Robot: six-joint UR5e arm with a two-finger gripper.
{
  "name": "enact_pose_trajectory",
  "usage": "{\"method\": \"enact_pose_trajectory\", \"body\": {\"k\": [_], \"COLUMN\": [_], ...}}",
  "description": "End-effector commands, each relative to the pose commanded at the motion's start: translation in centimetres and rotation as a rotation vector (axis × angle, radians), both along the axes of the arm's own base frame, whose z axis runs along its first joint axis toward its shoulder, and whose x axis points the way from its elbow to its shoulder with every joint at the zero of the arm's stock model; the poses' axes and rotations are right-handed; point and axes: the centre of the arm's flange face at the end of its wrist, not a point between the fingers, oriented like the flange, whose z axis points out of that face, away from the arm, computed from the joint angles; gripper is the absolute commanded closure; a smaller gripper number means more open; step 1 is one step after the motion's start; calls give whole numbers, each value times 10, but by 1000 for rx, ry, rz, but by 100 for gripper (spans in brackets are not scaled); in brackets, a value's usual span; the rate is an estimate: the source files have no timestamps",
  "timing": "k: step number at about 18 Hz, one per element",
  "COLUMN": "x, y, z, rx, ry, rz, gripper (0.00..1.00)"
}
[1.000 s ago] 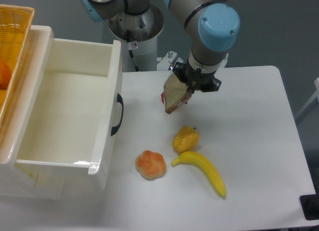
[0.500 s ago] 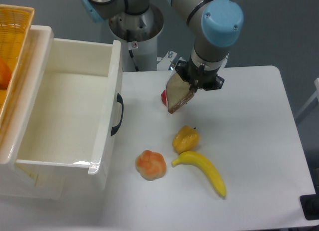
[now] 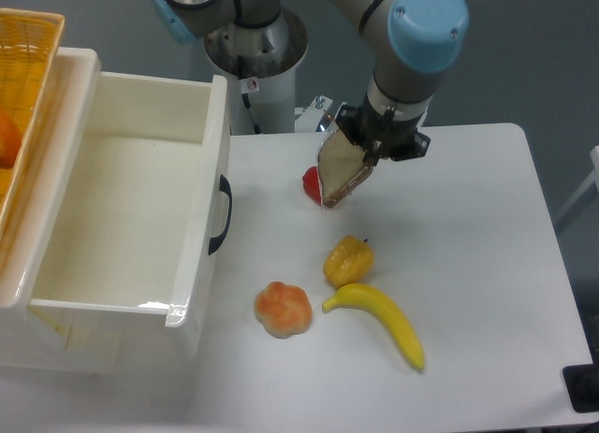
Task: Place the toast in the upper white drawer
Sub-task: 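Lift the bagged toast up off the table with the gripper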
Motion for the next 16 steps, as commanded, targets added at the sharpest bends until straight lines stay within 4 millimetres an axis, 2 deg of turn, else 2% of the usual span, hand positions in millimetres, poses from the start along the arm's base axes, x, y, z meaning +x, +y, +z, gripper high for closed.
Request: {"method": "enact_pose_trajectory", "body": {"k": [4,9,16], "x": [9,21,27], "y": [-13,-22,-30], "z": [17,39,72], "rx": [2,41,120], "ry": [-1,9,6], "rz": [19,68,127], "gripper": [100,100,100]}}
